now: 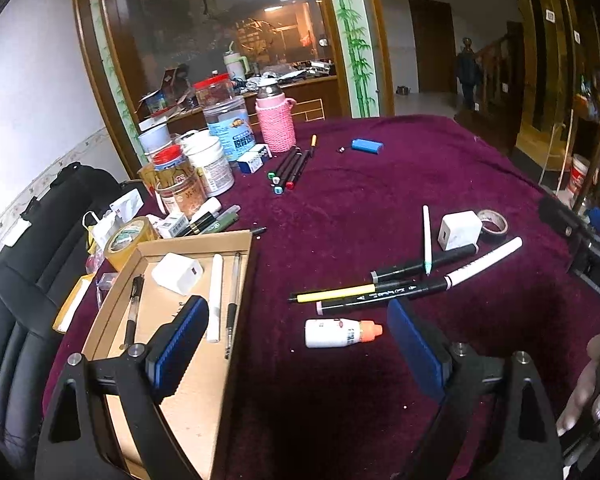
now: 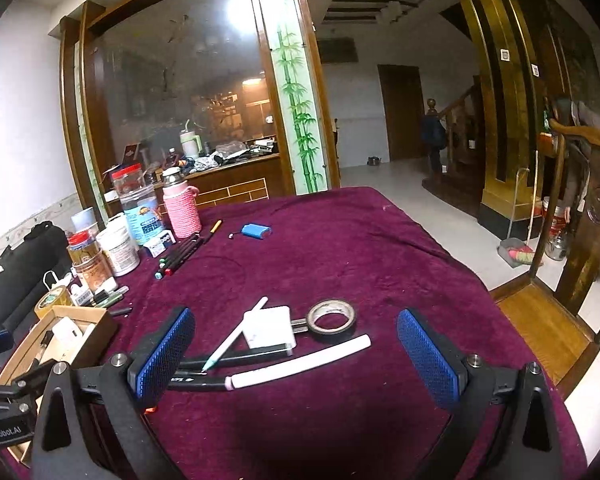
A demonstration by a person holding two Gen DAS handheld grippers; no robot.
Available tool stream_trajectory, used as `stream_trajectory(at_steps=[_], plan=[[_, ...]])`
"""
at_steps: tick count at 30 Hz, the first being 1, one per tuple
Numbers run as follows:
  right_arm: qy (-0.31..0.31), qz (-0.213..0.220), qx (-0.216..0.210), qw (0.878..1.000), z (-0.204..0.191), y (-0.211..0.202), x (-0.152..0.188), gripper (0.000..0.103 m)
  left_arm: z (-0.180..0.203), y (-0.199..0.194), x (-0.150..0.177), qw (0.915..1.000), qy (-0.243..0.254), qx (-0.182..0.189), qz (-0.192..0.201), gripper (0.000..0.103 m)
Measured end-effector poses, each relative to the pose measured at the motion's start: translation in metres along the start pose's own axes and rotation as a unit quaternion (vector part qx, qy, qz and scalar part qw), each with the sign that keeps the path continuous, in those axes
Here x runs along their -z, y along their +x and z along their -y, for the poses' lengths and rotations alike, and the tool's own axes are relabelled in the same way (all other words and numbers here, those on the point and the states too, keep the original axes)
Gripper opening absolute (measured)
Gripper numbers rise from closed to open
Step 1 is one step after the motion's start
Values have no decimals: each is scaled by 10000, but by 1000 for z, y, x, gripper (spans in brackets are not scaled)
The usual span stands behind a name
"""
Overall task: Organize rigid objects
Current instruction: 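Grasp a white blue-tipped pen with the left gripper while the right moves to the tape roll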
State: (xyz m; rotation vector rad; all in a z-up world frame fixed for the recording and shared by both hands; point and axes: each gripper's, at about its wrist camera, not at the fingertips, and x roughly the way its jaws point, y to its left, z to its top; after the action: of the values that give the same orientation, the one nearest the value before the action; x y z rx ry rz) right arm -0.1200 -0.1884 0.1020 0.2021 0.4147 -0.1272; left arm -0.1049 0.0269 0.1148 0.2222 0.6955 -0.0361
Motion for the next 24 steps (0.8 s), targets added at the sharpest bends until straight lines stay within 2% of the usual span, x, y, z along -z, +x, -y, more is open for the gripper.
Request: stream_trajectory(at_steps=[7,12,19,24], plan=[[-110,-103,117,9998,15,19,-25,102,16,18,0,9995,116,106,-283,90],[77,-336,166,9993,35,61,-37,102,28,31,2,9986,243,151,-446,90],[845,-807,157,9930,74,96,-25,102,12,74,-1,9905,-274,788,-1095,90],[1104,-757,317,9905,87,93,-23,102,19,97,-14,9882,-346,949,-1153,90]])
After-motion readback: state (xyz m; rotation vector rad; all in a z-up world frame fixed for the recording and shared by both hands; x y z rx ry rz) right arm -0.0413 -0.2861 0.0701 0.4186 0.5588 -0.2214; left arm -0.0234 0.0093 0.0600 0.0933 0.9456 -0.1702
